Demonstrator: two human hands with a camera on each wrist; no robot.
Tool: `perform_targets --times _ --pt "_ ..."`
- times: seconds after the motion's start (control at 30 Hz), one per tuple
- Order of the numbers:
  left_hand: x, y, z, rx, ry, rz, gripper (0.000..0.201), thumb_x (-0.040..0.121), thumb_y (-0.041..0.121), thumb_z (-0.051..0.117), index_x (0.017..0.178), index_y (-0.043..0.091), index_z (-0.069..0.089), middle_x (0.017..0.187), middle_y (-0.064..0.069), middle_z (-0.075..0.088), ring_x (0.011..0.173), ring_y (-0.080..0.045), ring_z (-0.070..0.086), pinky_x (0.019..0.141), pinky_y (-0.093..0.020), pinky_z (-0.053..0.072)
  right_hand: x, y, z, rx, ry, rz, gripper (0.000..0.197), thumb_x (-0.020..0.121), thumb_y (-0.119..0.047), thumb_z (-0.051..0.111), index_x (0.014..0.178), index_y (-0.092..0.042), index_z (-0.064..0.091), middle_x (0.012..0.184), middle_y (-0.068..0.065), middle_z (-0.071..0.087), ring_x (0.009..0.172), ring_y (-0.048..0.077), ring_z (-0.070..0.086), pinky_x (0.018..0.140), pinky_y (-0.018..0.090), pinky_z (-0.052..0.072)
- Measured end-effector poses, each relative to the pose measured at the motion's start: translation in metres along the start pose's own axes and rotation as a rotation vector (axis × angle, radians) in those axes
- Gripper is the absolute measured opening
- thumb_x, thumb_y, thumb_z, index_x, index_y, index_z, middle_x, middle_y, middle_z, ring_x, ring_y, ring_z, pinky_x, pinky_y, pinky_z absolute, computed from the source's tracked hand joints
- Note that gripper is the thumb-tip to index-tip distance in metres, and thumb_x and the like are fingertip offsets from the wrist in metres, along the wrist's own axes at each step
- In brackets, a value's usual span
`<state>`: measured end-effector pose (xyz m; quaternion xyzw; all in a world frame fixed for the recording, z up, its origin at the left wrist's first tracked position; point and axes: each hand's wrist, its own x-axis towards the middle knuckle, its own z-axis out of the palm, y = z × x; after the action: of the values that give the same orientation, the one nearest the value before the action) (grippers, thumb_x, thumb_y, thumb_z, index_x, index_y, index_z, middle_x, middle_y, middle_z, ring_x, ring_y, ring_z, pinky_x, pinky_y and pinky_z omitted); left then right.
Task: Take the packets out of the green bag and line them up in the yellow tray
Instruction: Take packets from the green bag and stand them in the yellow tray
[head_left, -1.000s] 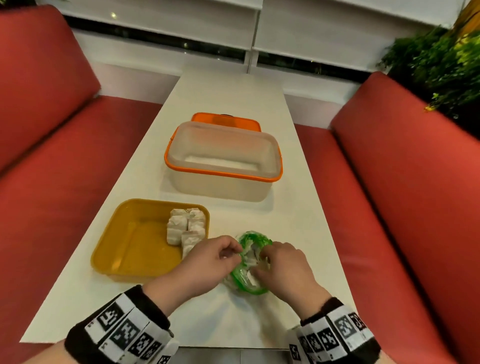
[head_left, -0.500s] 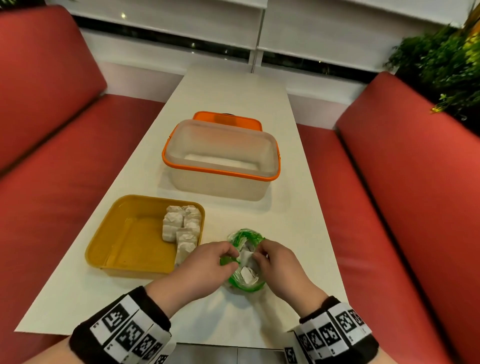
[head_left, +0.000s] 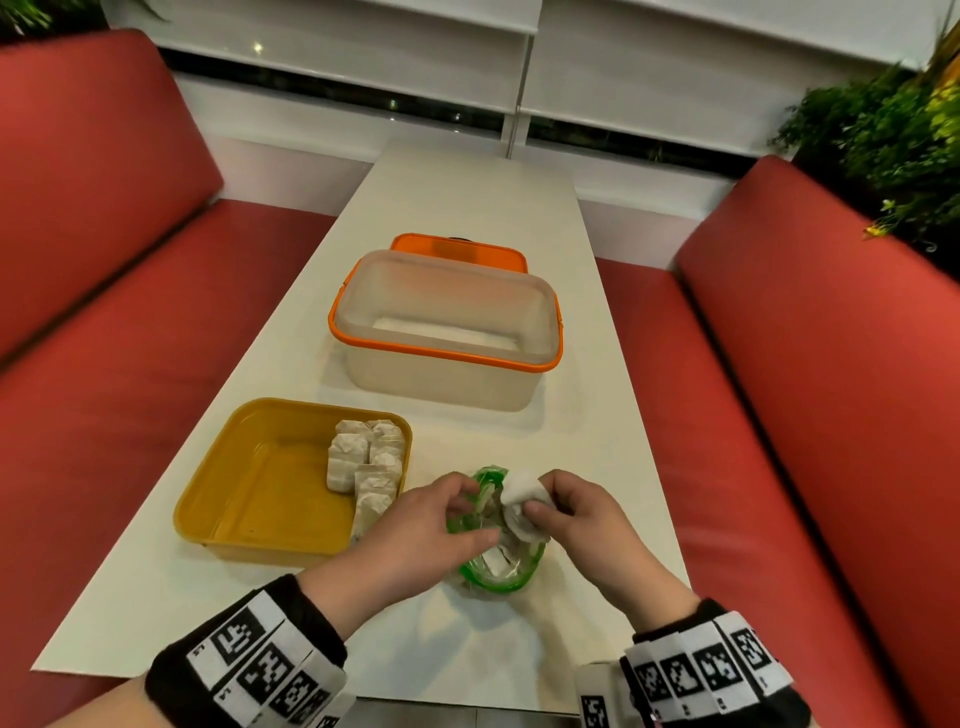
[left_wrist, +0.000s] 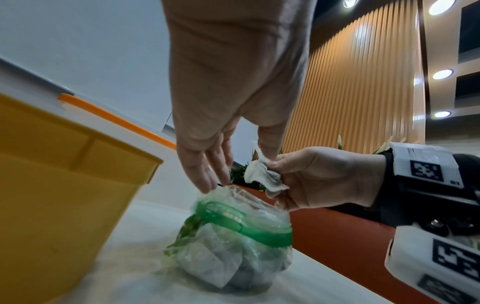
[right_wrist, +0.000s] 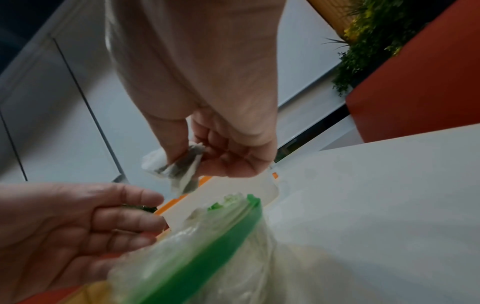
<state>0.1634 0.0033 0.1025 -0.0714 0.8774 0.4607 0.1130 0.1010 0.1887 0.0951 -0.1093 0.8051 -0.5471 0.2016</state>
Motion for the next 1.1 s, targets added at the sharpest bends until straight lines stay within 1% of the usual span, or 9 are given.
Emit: perform_targets --times 0.07,0.2,0.27,0.33,0.47,0.63,0.83,1.0,1.1 --pt "0.002 0.006 0.000 -0.089 0.023 0.033 0.062 0.075 0.041 0.075 0.129 0.029 0.047 0.120 0.010 0.058 0.111 -0.003 0.053 0.096 -0.025 0.046 0.000 -0.002 0.001 0.202 -0.060 0.020 0.001 0.085 -0.006 0.063 0.086 -0.005 0.062 0.075 0.003 0.063 0.071 0.014 0.056 0.064 0.021 0.044" --pt "0.008 0.017 -0.001 -0.474 -0.098 -0.023 0.080 0.068 0.027 0.082 0.136 0.029 0.040 0.124 0.004 0.059 0.110 -0.013 0.061 0.097 -0.036 0.051 -0.001 -0.012 -0.001 0.581 -0.230 0.049 0.026 0.079 -0.011 0.059 0.102 0.001 0.059 0.093 0.015 0.069 0.082 0.023 0.065 0.072 0.029 0.052" --pt "0.010 0.021 -0.006 -0.822 -0.258 -0.104 0.069 0.075 0.007 0.076 0.133 0.025 0.043 0.121 -0.006 0.061 0.105 -0.024 0.065 0.092 -0.039 0.053 -0.002 -0.015 -0.002 0.622 -0.283 0.042 0.033 0.080 -0.011 0.059 0.110 0.004 0.057 0.101 0.017 0.068 0.088 0.025 0.065 0.078 0.033 0.051" --pt "0.011 0.023 -0.013 -1.007 -0.348 -0.130 0.053 0.080 -0.002 0.065 0.126 0.017 0.050 0.111 -0.014 0.065 0.095 -0.030 0.067 0.081 -0.037 0.057 -0.001 -0.015 -0.002 0.576 -0.259 0.048 0.029 0.079 -0.012 0.059 0.105 0.000 0.059 0.094 0.012 0.069 0.082 0.020 0.065 0.075 0.029 0.051" --pt "0.017 0.019 -0.012 -0.897 -0.182 -0.101 0.048 0.083 -0.016 0.056 0.122 0.011 0.052 0.084 -0.014 0.061 0.066 -0.019 0.064 0.057 -0.023 0.055 0.002 -0.006 0.004 0.426 -0.094 0.063 0.015 0.087 0.000 0.059 0.102 0.001 0.057 0.088 0.014 0.068 0.078 0.023 0.063 0.069 0.027 0.050" --pt "0.019 0.015 -0.004 -0.770 -0.100 -0.043 0.042 0.084 -0.005 0.062 0.119 0.017 0.055 0.080 -0.005 0.058 0.065 -0.016 0.058 0.058 -0.021 0.049 -0.003 -0.005 0.012 0.295 -0.031 0.047 0.013 0.087 0.006 0.058 0.099 0.002 0.057 0.078 0.008 0.065 0.062 0.011 0.059 0.056 0.021 0.044" --pt "0.019 0.015 -0.004 -0.645 -0.163 -0.010 0.022 0.083 -0.006 0.060 0.092 0.014 0.061 0.087 -0.006 0.065 0.073 -0.021 0.061 0.062 -0.027 0.054 0.003 -0.015 0.010 0.232 0.016 0.031 0.007 0.084 0.003 0.062 0.091 0.003 0.060 0.077 0.011 0.065 0.071 0.020 0.060 0.063 0.027 0.046" --pt "0.019 0.012 -0.009 -0.722 -0.109 -0.044 0.022 0.084 -0.009 0.058 0.078 0.010 0.048 0.079 -0.010 0.057 0.062 -0.020 0.060 0.052 -0.021 0.052 0.003 -0.022 0.007 0.228 0.072 -0.010 0.005 0.085 0.001 0.061 0.086 -0.003 0.063 0.080 0.016 0.068 0.074 0.019 0.062 0.069 0.025 0.048" --pt "0.021 0.009 -0.011 -0.902 -0.017 -0.117 0.026 0.086 -0.012 0.055 0.082 0.010 0.043 0.091 -0.012 0.057 0.064 -0.021 0.065 0.054 -0.022 0.055 0.002 -0.025 0.006 0.308 0.096 -0.043 0.014 0.086 0.006 0.056 0.080 -0.005 0.061 0.071 0.009 0.066 0.063 0.012 0.058 0.058 0.017 0.043"
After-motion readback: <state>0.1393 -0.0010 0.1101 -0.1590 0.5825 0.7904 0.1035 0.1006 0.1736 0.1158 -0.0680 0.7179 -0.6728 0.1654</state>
